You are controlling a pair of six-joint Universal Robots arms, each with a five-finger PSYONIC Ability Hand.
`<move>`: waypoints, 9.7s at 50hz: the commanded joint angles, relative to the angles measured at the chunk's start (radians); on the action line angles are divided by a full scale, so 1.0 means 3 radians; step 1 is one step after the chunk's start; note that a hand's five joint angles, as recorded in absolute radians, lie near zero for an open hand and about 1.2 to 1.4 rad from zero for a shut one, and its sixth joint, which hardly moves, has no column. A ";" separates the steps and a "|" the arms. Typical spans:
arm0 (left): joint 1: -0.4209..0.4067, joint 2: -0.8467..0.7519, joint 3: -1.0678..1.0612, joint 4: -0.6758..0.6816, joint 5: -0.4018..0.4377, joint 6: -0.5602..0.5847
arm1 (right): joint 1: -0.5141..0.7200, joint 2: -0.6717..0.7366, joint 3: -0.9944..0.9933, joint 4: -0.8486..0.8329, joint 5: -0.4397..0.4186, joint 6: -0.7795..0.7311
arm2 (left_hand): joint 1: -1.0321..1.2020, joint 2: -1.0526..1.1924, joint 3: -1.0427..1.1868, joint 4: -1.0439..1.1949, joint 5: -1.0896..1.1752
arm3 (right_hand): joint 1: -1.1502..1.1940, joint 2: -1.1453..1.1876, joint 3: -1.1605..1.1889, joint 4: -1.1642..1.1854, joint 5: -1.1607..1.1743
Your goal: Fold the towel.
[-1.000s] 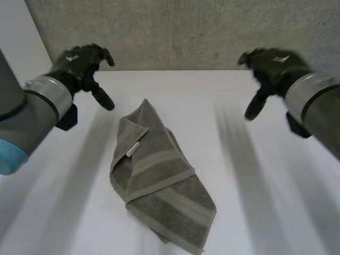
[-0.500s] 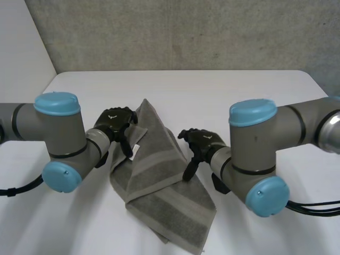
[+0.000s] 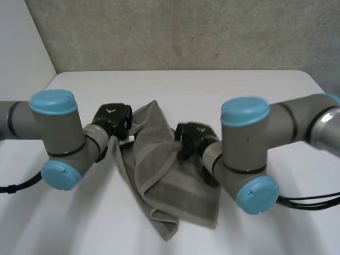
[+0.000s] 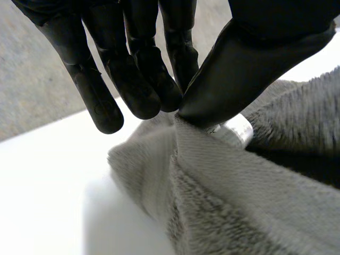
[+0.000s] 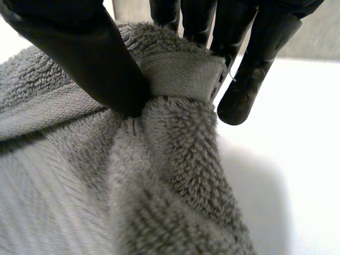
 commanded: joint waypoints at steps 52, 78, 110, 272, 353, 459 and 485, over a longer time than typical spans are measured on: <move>0.0388 0.0744 0.0674 0.1225 0.0622 -0.0748 | -0.0689 -0.0520 -0.1125 0.0075 -0.0235 -0.2495 | 0.0439 0.0183 0.0203 0.0136 0.0357 | -0.0242 -0.0209 -0.0208 -0.0381 -0.0287; 0.0694 0.0661 -0.1338 0.1317 0.1272 0.0285 | -0.0934 -0.0714 0.1290 -0.0257 -0.0639 -0.3461 | 0.0439 0.0183 0.0203 0.0136 0.0357 | -0.1126 -0.1093 -0.1092 -0.1265 -0.1171; 0.1170 0.1403 -0.1419 0.0938 0.1262 0.0259 | -0.0929 -0.0112 0.0422 0.0024 -0.0200 -0.0338 | 0.0439 0.0183 0.0203 0.0136 0.0357 | -0.3152 -0.3119 -0.3118 -0.3291 -0.3197; 0.2341 0.1796 -0.1547 0.1210 0.2034 -0.1233 | -0.1829 -0.1927 0.0840 0.0592 -0.1427 -0.3119 | 0.0439 0.0183 0.0203 0.0136 0.0357 | 0.0377 0.0410 0.0411 0.0238 0.0333; 0.1237 -0.0806 0.0902 0.0171 0.0843 0.0141 | -0.1282 0.0396 -0.0899 -0.0089 -0.0359 -0.3487 | -0.2065 -0.2321 -0.2301 -0.2368 -0.2147 | -0.3695 -0.3662 -0.3661 -0.3834 -0.3740; 0.1150 -0.0155 0.0312 0.0151 0.0813 0.0305 | -0.1287 -0.0648 0.1408 -0.0697 -0.0307 -0.2889 | -0.2486 -0.2742 -0.2722 -0.2788 -0.2568 | -0.3695 -0.3662 -0.3661 -0.3834 -0.3740; 0.1088 -0.1287 0.1787 -0.0452 0.0597 0.0336 | -0.1323 -0.0500 0.1382 -0.0702 -0.0297 -0.2904 | 0.0148 -0.0108 -0.0088 -0.0154 0.0066 | -0.3695 -0.3662 -0.3661 -0.3834 -0.3740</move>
